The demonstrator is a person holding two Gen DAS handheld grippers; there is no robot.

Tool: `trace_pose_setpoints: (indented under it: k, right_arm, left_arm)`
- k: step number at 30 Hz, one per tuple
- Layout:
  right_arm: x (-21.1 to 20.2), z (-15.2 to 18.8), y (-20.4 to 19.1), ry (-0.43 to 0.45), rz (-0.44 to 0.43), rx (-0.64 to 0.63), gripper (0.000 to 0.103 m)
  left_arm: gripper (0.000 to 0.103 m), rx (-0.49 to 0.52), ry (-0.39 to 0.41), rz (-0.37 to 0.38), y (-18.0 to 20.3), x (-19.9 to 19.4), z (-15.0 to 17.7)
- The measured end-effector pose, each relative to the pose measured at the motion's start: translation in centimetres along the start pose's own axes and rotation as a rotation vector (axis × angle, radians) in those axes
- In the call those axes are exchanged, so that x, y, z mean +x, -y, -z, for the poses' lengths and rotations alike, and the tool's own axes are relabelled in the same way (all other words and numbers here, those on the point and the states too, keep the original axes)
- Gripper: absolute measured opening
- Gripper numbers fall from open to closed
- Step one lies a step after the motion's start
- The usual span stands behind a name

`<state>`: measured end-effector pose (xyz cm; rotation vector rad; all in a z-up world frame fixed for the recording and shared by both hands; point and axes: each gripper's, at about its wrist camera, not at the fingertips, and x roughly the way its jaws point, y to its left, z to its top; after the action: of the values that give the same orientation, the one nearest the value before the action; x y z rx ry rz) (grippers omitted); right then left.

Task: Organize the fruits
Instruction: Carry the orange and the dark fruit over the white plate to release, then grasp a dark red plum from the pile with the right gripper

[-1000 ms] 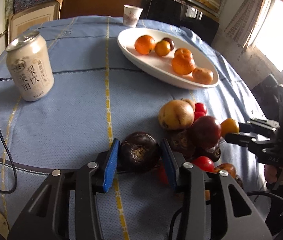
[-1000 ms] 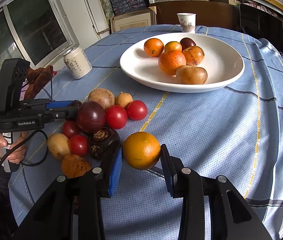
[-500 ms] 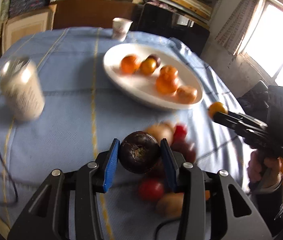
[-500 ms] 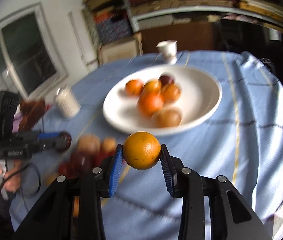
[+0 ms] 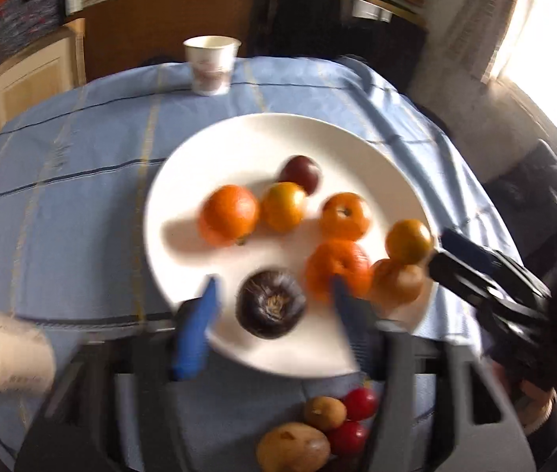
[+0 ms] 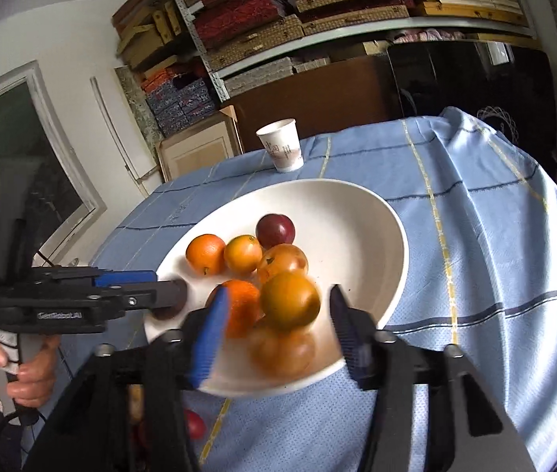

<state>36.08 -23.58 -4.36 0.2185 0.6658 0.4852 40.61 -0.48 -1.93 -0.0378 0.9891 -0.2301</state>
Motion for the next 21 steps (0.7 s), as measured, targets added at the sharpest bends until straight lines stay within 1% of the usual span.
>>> trace_pose_setpoints:
  k: [2, 4, 5, 7, 9, 10, 12, 14, 16, 18, 21]
  right_arm:
    - [-1.3, 0.2, -0.5, 0.01, -0.014, -0.024, 0.056]
    - [-2.5, 0.6, -1.3, 0.011, -0.051, -0.038, 0.057]
    - [-2.9, 0.8, -1.7, 0.008, -0.076, -0.046, 0.057]
    - [-3.8, 1.5, -3.0, -0.012, -0.141, -0.078, 0.057]
    - [-4.4, 2.4, -4.7, -0.027, -0.193, -0.12, 0.057]
    - [-4.5, 2.8, -5.5, -0.035, -0.214, -0.142, 0.057]
    - [-4.5, 3.9, -7.4, -0.062, -0.24, -0.212, 0.057]
    - [-4.5, 4.7, -8.7, -0.08, -0.229, -0.265, 0.057]
    - [-4.3, 5.7, -9.9, -0.115, -0.239, -0.302, 0.057]
    - [-4.2, 6.4, -10.8, -0.143, -0.249, -0.328, 0.057]
    - [-3.8, 7.4, -11.9, -0.181, -0.241, -0.382, 0.057]
  left_arm:
    - [0.086, -0.017, 0.084, -0.016, -0.4, -2.1, 1.0]
    - [0.094, -0.013, 0.16, -0.05, -0.4, -4.4, 2.6]
    - [0.096, -0.009, 0.196, -0.068, -0.5, -5.5, 3.7]
    - [0.096, -0.001, 0.229, -0.096, -0.9, -6.6, 5.5]
    - [0.097, -0.002, 0.251, -0.107, -1.6, -7.2, 7.3]
    - [0.098, -0.02, 0.26, -0.12, -2.3, -7.3, 8.4]
    - [0.098, -0.062, 0.252, -0.133, -3.6, -7.2, 10.0]
    - [0.098, -0.105, 0.23, -0.155, -4.7, -7.0, 11.1]
    - [0.098, -0.153, 0.214, -0.162, -5.9, -7.3, 12.0]
    - [0.098, -0.19, 0.22, -0.156, -6.9, -7.9, 12.6]
    - [0.098, -0.241, 0.242, -0.134, -7.9, -9.0, 13.1]
